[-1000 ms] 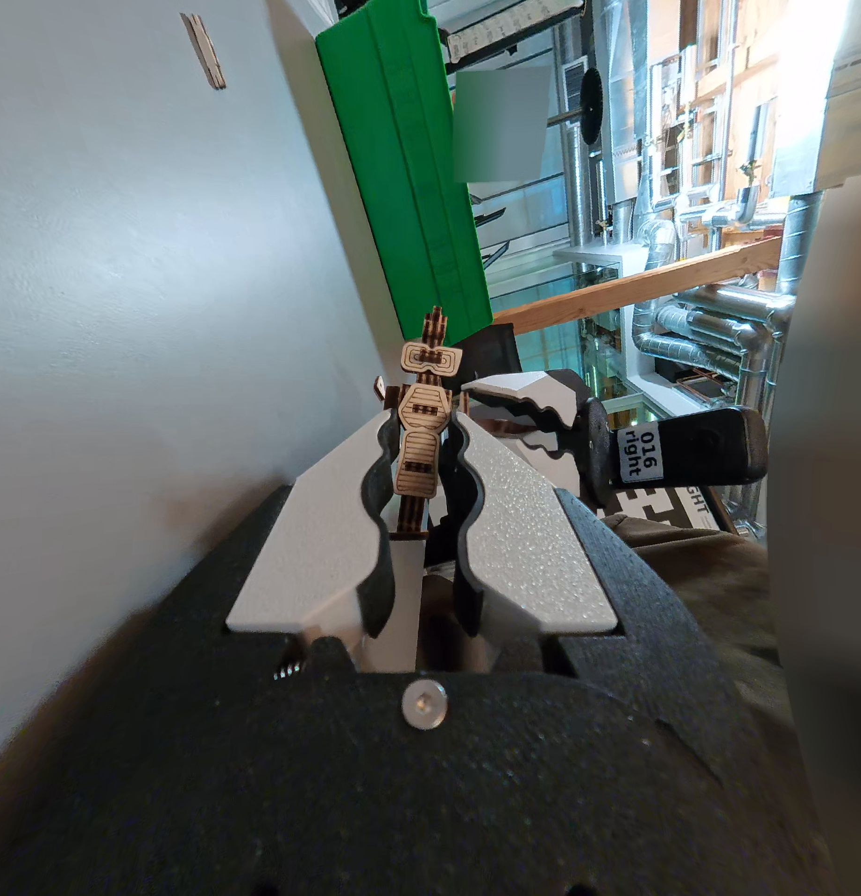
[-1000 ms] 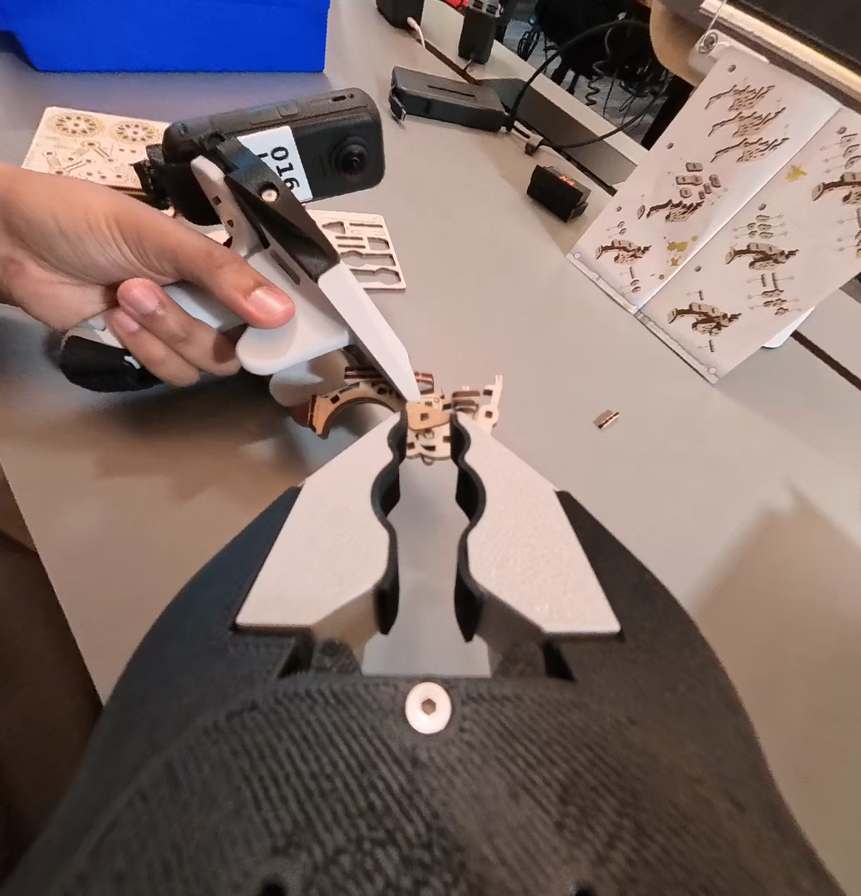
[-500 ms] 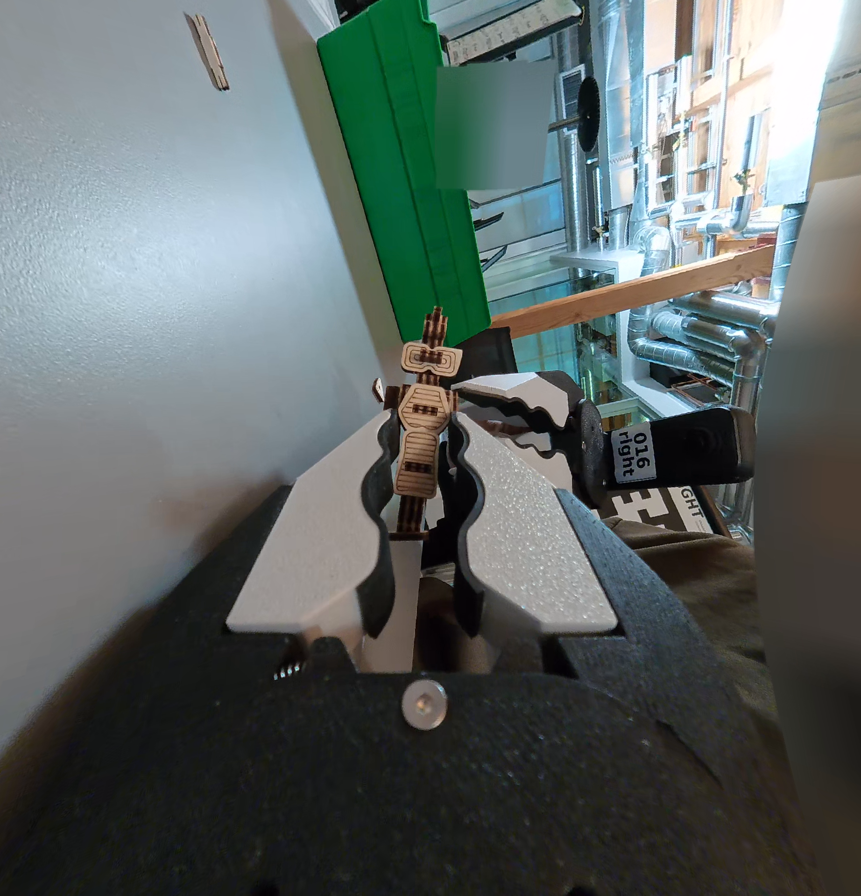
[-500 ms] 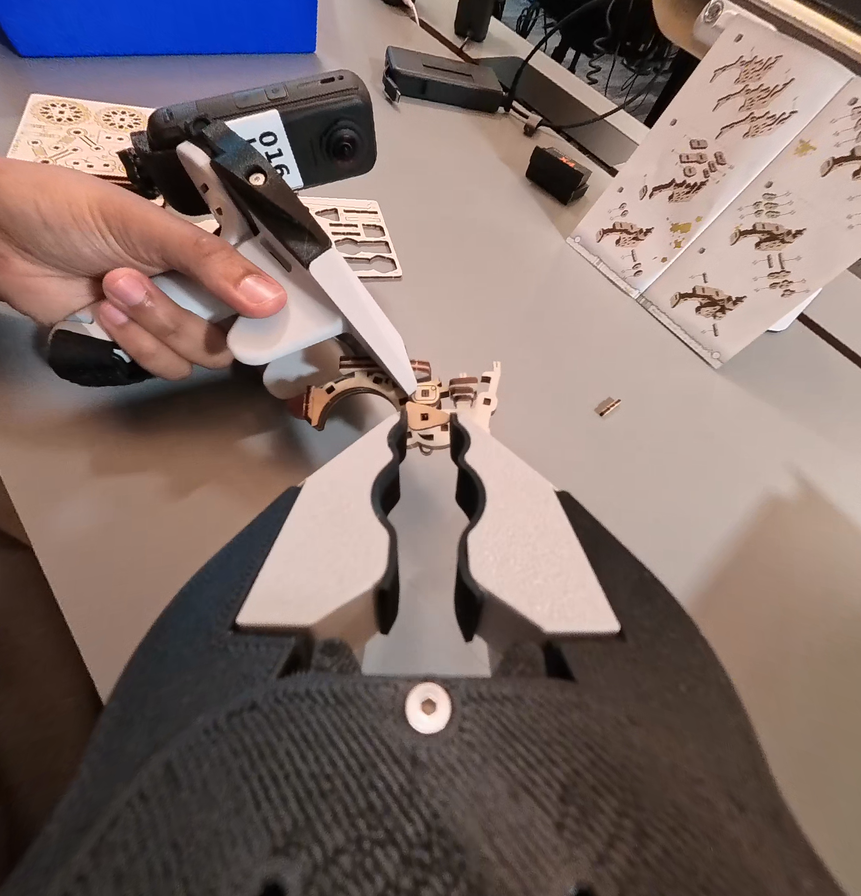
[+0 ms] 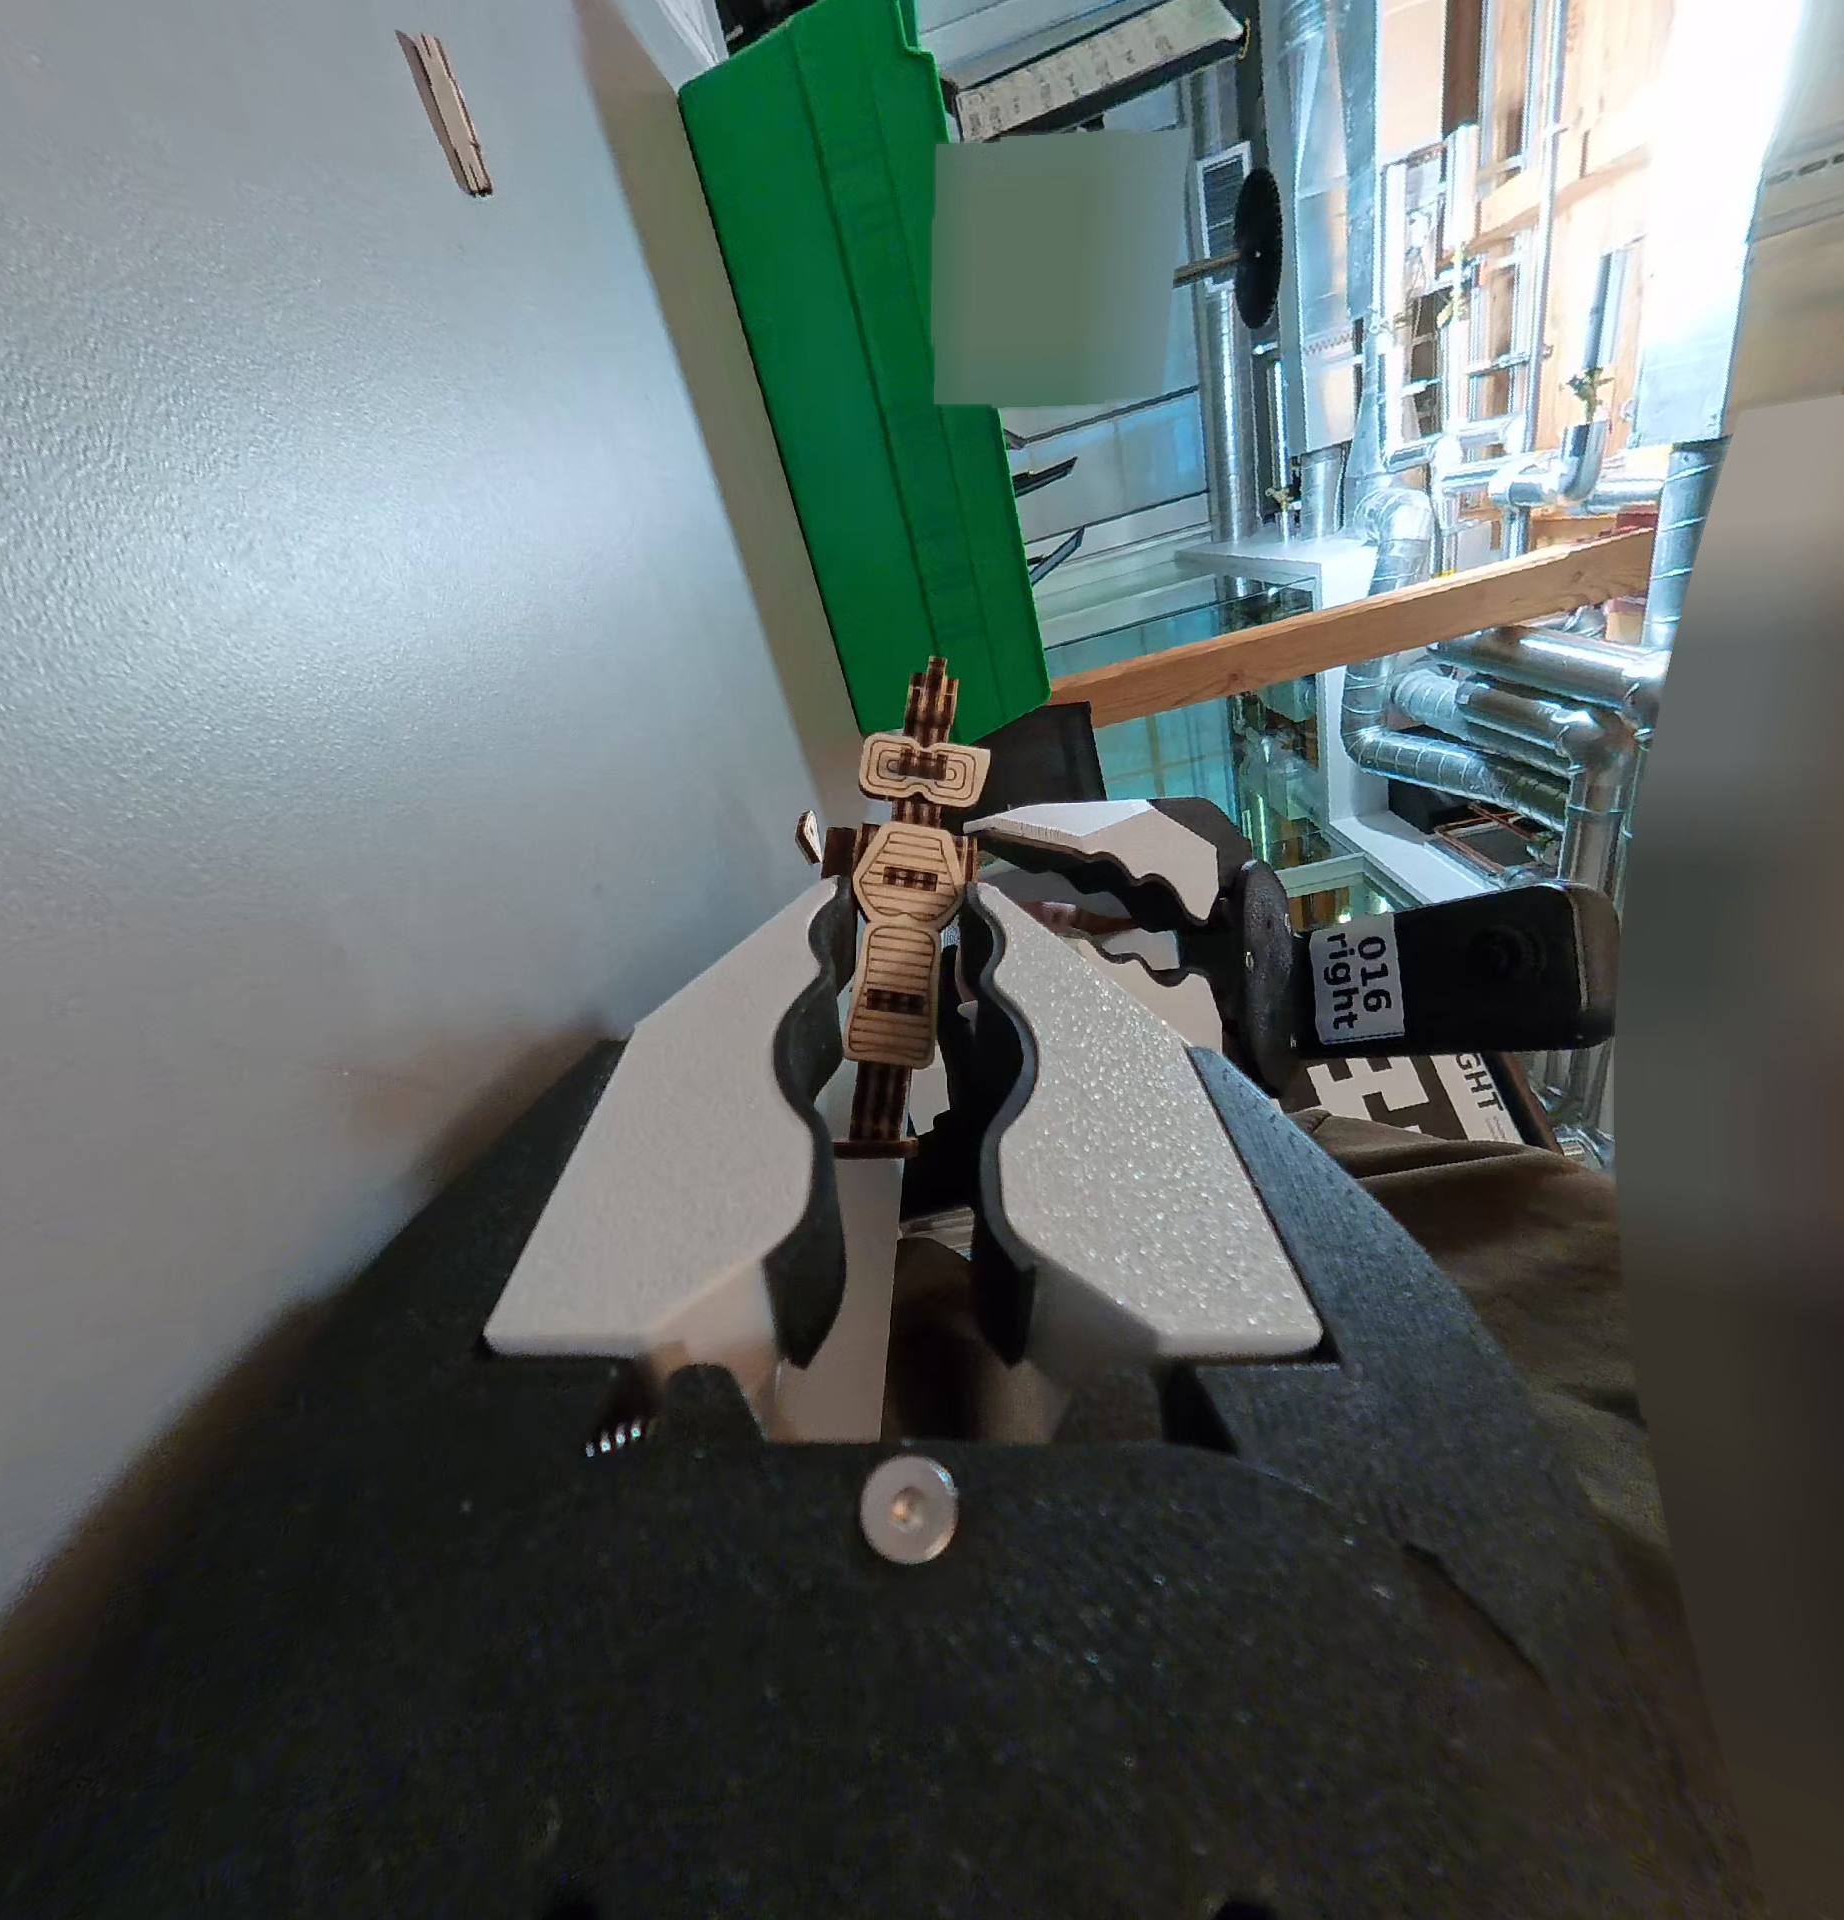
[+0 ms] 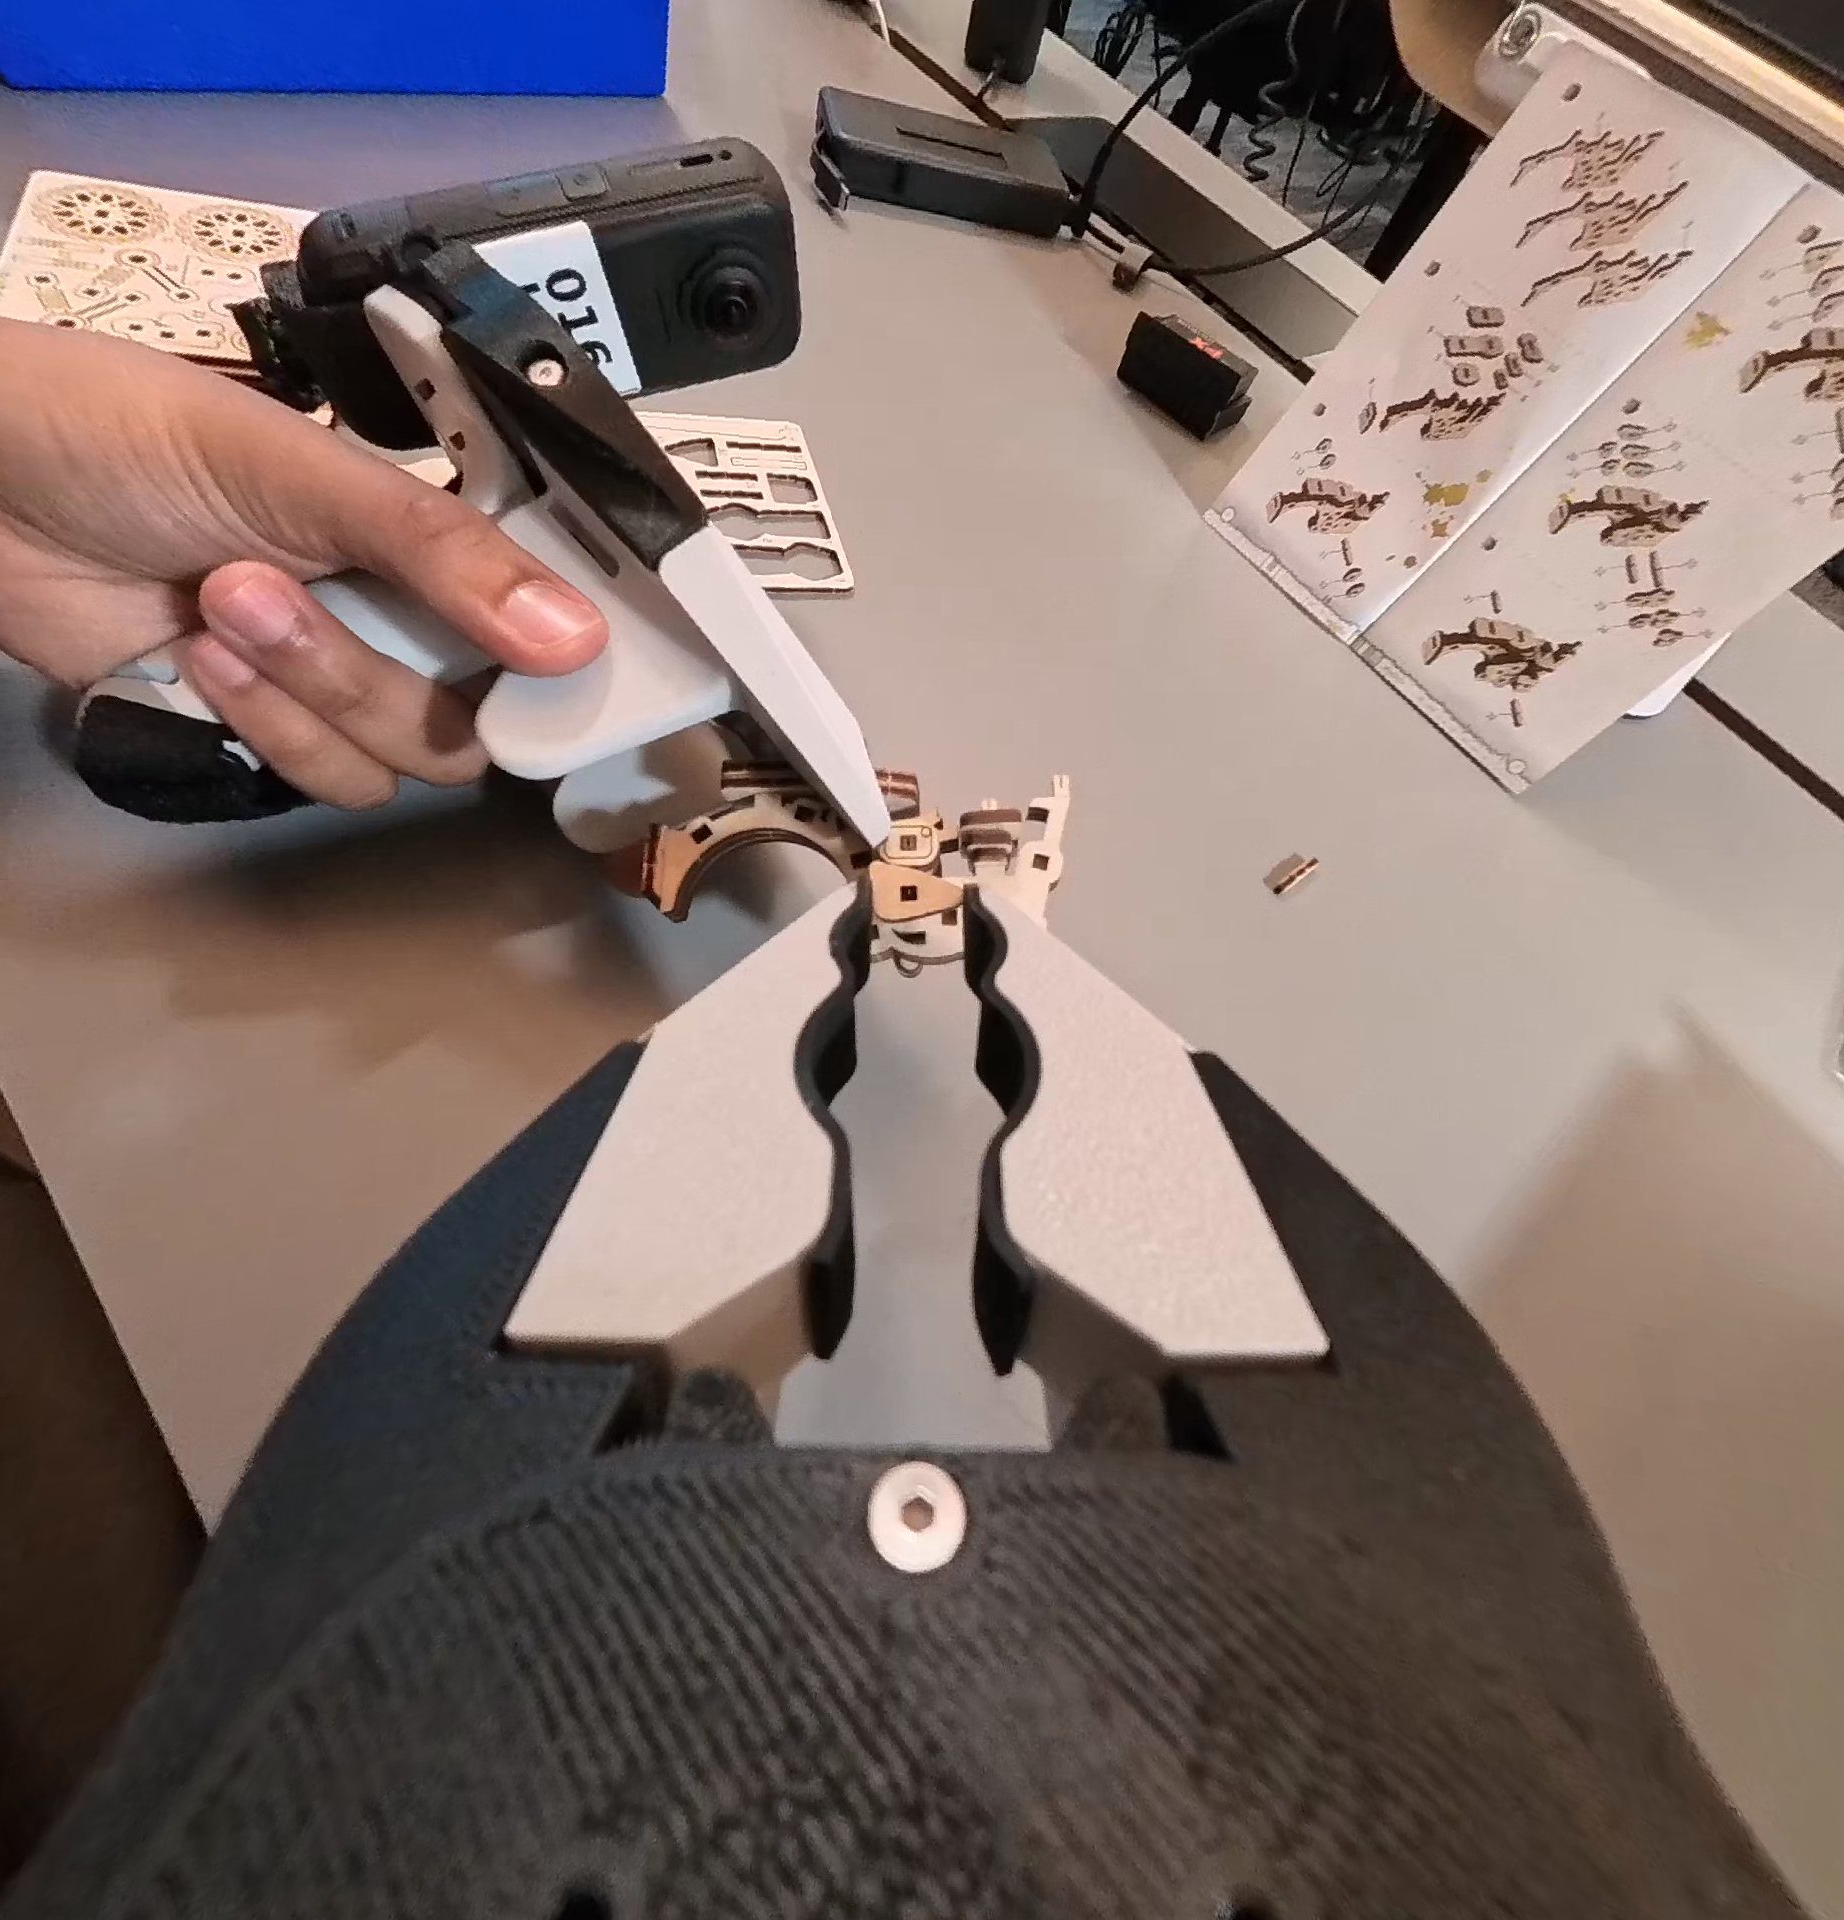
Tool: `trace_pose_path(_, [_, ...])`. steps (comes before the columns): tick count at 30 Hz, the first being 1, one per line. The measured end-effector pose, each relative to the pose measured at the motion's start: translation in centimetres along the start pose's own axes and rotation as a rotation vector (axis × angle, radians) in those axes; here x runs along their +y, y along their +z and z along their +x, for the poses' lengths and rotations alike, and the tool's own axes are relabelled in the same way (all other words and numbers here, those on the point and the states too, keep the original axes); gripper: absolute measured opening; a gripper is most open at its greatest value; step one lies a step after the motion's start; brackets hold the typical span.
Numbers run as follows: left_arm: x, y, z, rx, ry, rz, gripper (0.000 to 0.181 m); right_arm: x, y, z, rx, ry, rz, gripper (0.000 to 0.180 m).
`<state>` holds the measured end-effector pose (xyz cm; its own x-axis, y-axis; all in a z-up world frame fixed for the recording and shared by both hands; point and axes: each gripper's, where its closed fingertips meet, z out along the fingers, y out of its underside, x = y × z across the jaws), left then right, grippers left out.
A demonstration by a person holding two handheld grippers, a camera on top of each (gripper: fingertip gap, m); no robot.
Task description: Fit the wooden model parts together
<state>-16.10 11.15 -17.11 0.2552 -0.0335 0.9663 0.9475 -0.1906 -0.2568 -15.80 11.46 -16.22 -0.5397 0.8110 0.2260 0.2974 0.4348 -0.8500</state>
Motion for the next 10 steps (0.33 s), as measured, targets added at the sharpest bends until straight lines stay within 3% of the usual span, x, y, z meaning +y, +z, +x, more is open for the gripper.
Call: trace_pose_path(10, [0.02, -0.03, 0.06, 0.006, -0.005, -0.003, 0.016, -0.07, 0.01, -0.03, -0.004, -0.016, 0.001, 0.016])
